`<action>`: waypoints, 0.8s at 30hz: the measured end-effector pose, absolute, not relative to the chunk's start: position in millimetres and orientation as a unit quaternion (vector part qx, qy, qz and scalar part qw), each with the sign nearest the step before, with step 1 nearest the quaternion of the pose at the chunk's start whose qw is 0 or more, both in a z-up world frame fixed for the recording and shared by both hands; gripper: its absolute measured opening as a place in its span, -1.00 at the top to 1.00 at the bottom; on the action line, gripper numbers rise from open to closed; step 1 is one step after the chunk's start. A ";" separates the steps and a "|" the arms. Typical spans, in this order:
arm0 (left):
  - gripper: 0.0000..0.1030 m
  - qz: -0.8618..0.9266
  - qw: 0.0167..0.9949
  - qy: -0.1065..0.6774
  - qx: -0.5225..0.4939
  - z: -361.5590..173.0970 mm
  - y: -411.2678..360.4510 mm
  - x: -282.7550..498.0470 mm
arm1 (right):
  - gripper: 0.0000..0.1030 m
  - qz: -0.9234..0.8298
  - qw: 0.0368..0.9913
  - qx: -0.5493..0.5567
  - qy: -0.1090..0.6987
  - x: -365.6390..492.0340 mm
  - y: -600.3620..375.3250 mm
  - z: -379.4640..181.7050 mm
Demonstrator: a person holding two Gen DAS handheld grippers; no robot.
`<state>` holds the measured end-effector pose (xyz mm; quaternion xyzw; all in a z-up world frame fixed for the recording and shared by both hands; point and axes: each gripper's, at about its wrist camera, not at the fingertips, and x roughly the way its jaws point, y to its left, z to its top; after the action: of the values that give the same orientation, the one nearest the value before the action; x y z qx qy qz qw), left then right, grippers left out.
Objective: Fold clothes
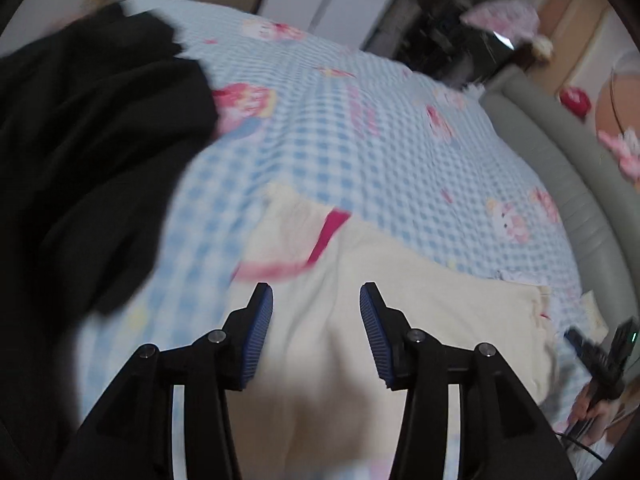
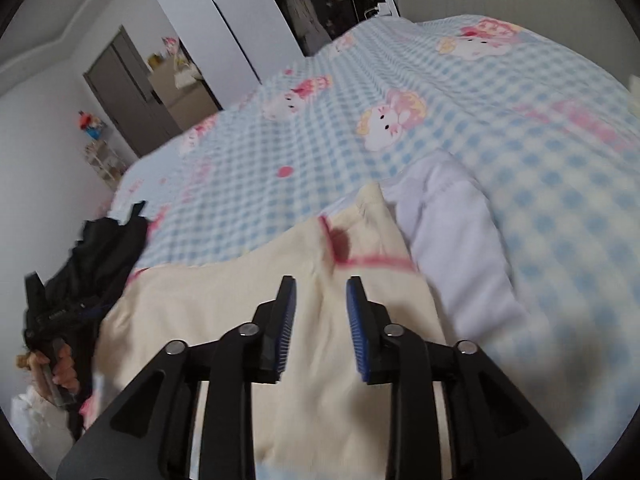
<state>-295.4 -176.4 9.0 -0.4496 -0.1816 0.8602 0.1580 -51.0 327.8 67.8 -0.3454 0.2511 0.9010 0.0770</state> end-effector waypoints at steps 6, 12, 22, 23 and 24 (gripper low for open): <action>-0.01 0.789 0.160 -0.330 -0.493 -62.5 -227.8 -237.1 | 0.05 0.831 0.021 -0.439 0.340 25.0 294.9 6.0; -0.03 0.773 0.181 -0.362 -0.488 -79.4 -225.7 -244.4 | -0.18 0.818 0.051 -0.414 0.397 41.3 290.8 -36.4; 0.62 0.781 0.152 -0.357 -0.490 -97.2 -195.7 -283.8 | -0.46 0.825 0.126 -0.273 0.479 24.6 312.4 -32.1; 0.77 0.786 0.146 -0.354 -0.485 -92.3 -194.3 -283.1 | -0.36 0.820 0.128 -0.289 0.476 16.1 313.6 -40.2; 0.82 0.793 0.146 -0.349 -0.478 -83.2 -194.5 -280.9 | 0.19 0.818 0.133 -0.312 0.464 7.4 313.2 -46.9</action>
<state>-280.9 -194.5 -83.2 -0.4782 -0.3490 0.7926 0.1460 7.4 313.2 -46.9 -0.3123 0.4638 0.8183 0.1332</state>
